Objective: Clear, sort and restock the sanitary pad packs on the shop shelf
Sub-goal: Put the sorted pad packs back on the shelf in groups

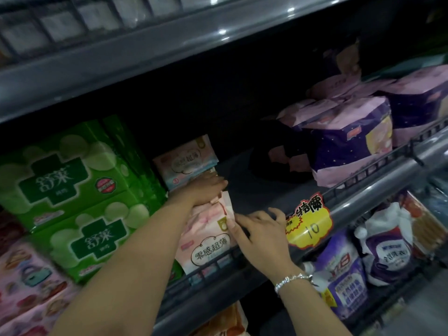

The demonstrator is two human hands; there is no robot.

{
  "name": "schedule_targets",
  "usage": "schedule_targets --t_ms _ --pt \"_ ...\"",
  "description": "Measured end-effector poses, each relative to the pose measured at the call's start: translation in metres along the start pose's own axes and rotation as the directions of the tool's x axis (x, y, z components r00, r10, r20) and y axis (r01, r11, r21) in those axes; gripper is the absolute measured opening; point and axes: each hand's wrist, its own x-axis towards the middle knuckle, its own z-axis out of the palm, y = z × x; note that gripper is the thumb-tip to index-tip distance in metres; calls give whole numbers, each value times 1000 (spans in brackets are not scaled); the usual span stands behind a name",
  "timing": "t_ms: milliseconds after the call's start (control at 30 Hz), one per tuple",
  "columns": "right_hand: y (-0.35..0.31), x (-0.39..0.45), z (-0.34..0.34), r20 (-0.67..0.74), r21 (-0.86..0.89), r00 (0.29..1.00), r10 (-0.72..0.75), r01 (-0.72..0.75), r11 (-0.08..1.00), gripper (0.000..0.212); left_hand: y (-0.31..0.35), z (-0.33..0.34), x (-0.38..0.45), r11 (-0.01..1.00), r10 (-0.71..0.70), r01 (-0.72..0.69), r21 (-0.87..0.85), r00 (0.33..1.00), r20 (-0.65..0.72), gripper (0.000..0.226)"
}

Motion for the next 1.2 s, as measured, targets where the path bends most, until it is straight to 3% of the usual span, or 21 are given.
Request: schedule_targets --t_ms 200,333,467,600,700,867,933,1067,1200 --pt "1 2 2 -65 -2 998 -14 14 1000 45 -23 14 15 998 -61 59 -38 997 -55 98" --pt "1 2 1 -59 4 998 -20 20 1000 46 -12 9 0 963 -112 88 -256 991 -79 57" --pt "2 1 -2 9 3 1000 6 -6 1000 48 -1 3 -20 884 -138 67 -462 983 -122 56" --pt "-3 -3 -17 235 89 972 20 -42 995 70 13 8 -61 957 -12 -16 -289 996 -94 52" --pt "-2 -8 -28 349 97 937 -7 -29 995 84 10 31 -91 971 7 -46 -233 986 -165 54" --pt "-2 -18 -39 437 122 899 -37 -19 992 75 0 51 -109 994 -7 -20 -104 969 -248 56" --pt "-4 -23 -46 466 135 885 -21 -48 990 66 4 48 -114 990 -10 -26 -138 966 -257 57" --pt "-12 -44 -70 494 161 869 -14 -76 984 52 22 58 -153 970 -36 -77 -230 893 -448 53" --pt "-19 -75 -95 596 160 800 -66 -37 987 55 41 93 -210 930 -128 -96 -354 819 -559 48"
